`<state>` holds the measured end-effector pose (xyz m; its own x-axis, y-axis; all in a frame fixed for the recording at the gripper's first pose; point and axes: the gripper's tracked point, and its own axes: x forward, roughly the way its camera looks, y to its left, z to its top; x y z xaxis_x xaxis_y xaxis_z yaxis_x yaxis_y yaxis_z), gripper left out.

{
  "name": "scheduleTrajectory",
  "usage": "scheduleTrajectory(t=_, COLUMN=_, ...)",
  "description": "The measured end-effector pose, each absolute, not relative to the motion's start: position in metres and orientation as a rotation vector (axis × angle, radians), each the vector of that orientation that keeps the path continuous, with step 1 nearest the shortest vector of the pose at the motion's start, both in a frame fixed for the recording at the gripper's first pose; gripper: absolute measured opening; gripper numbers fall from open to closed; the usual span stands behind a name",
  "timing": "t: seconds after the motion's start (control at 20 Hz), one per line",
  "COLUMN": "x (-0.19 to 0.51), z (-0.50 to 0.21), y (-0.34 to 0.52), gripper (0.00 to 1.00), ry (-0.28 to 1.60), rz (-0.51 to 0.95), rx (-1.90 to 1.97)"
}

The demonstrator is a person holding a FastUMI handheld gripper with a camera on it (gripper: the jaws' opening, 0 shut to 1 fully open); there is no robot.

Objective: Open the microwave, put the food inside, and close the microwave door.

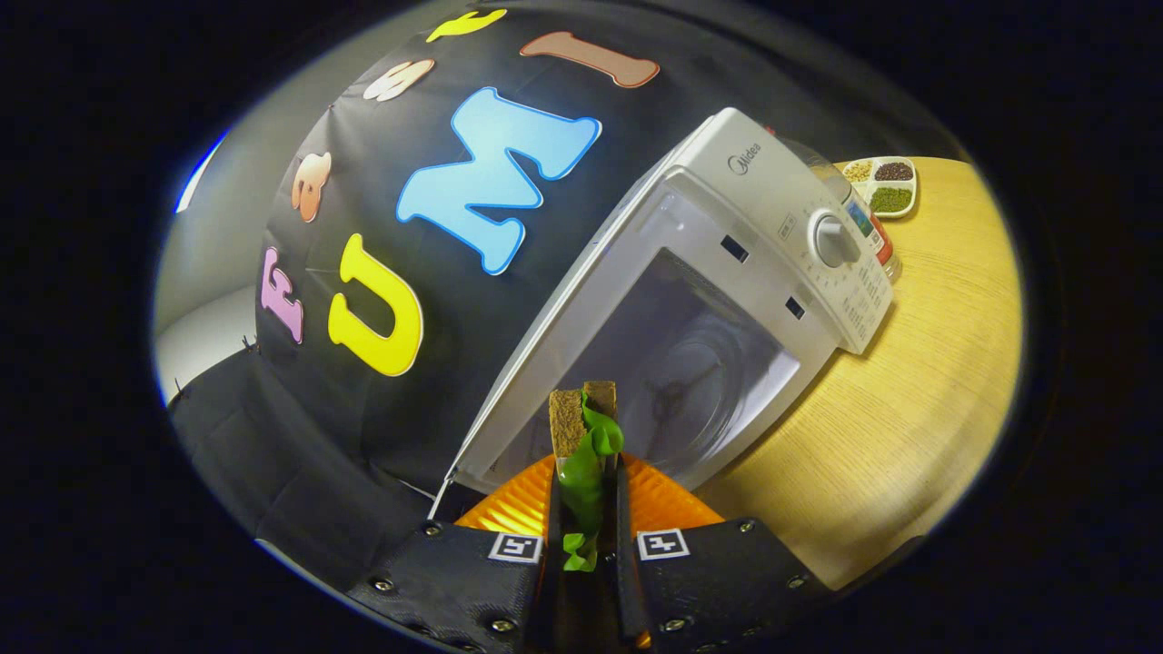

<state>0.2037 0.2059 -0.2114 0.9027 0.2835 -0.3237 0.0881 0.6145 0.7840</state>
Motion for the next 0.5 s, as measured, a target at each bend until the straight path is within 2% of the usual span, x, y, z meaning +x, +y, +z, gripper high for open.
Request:
scheduleTrajectory(t=0.2, x=0.24, z=-0.234, y=0.215, gripper=0.23, ry=0.406, rz=0.086, rx=0.929)
scheduleTrajectory(t=0.45, x=0.264, z=-0.275, y=0.204, gripper=0.24, ry=0.455, rz=-0.006, rx=0.905)
scheduleTrajectory(t=0.5, x=0.267, z=-0.279, y=0.201, gripper=0.28, ry=0.465, rz=-0.02, rx=0.906)
